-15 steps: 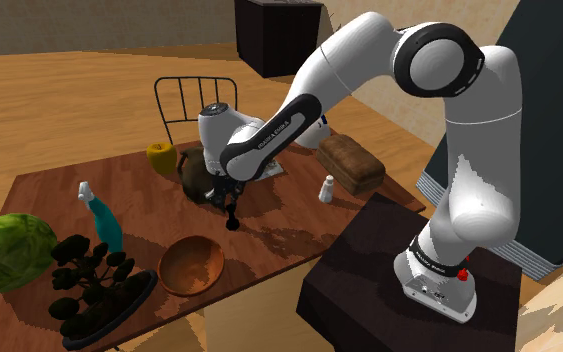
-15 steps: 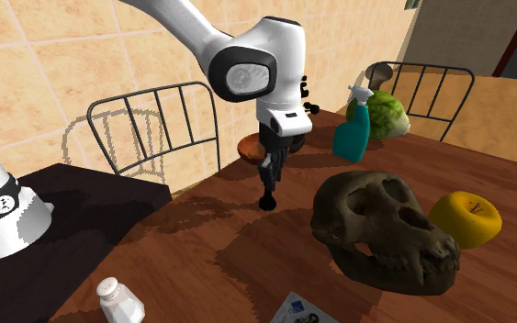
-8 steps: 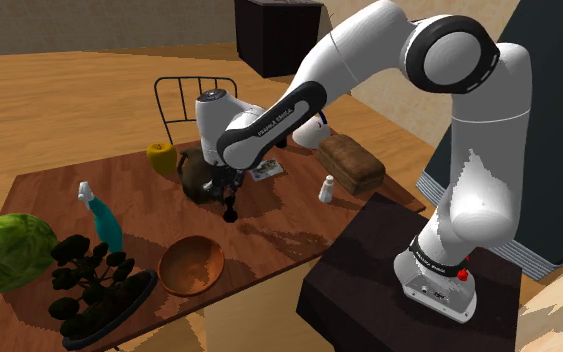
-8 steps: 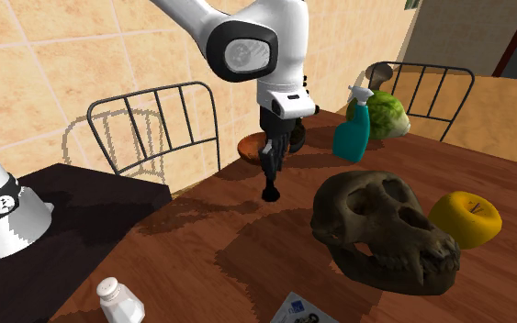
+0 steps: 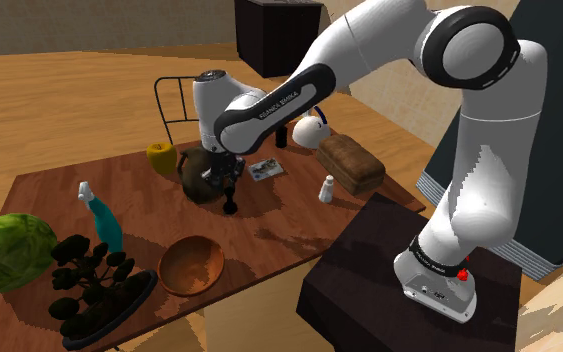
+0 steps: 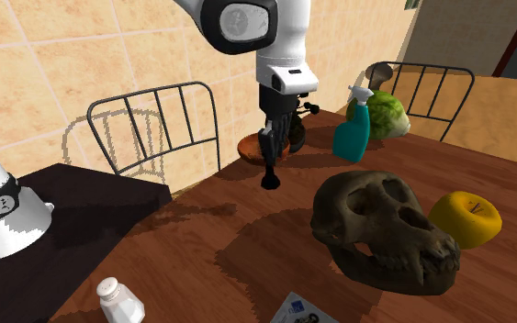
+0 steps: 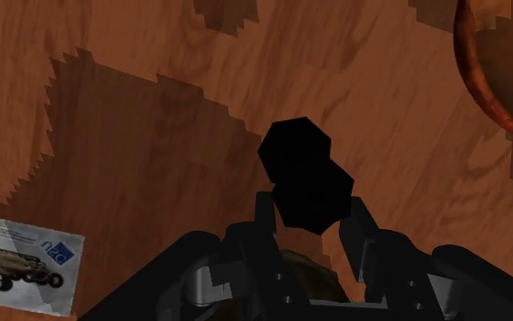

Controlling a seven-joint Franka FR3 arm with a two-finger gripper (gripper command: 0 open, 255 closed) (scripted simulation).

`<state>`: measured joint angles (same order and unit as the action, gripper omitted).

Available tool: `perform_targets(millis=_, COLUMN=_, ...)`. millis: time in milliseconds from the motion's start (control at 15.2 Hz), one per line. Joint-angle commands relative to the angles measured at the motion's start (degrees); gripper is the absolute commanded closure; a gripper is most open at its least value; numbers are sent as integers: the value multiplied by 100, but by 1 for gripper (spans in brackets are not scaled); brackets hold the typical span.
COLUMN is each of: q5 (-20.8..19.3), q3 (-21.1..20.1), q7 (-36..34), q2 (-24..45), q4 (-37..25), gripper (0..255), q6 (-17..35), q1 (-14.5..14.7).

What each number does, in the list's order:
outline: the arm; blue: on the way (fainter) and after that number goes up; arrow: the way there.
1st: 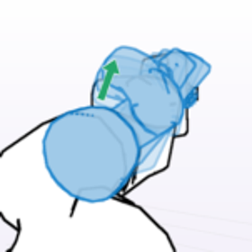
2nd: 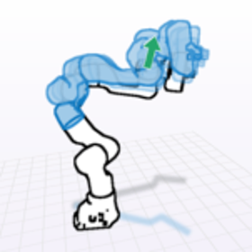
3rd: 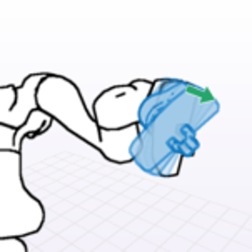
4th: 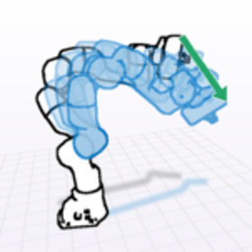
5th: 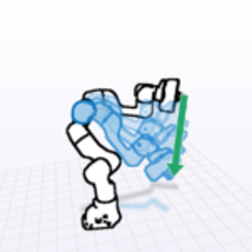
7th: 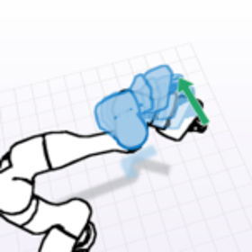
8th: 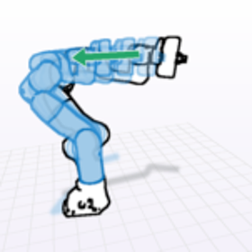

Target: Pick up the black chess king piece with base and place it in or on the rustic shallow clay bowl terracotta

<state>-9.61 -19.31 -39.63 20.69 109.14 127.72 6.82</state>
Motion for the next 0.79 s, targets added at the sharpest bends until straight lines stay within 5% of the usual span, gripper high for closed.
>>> perform_targets(millis=0, q5=39, q3=-19, q7=22, q2=-76, q4=-52, gripper=255, q6=-126, q1=-8)
perform_targets(millis=726, q5=236, q3=-94, q7=157, q2=-476, q4=-396, gripper=255, q6=-842, q1=-59)
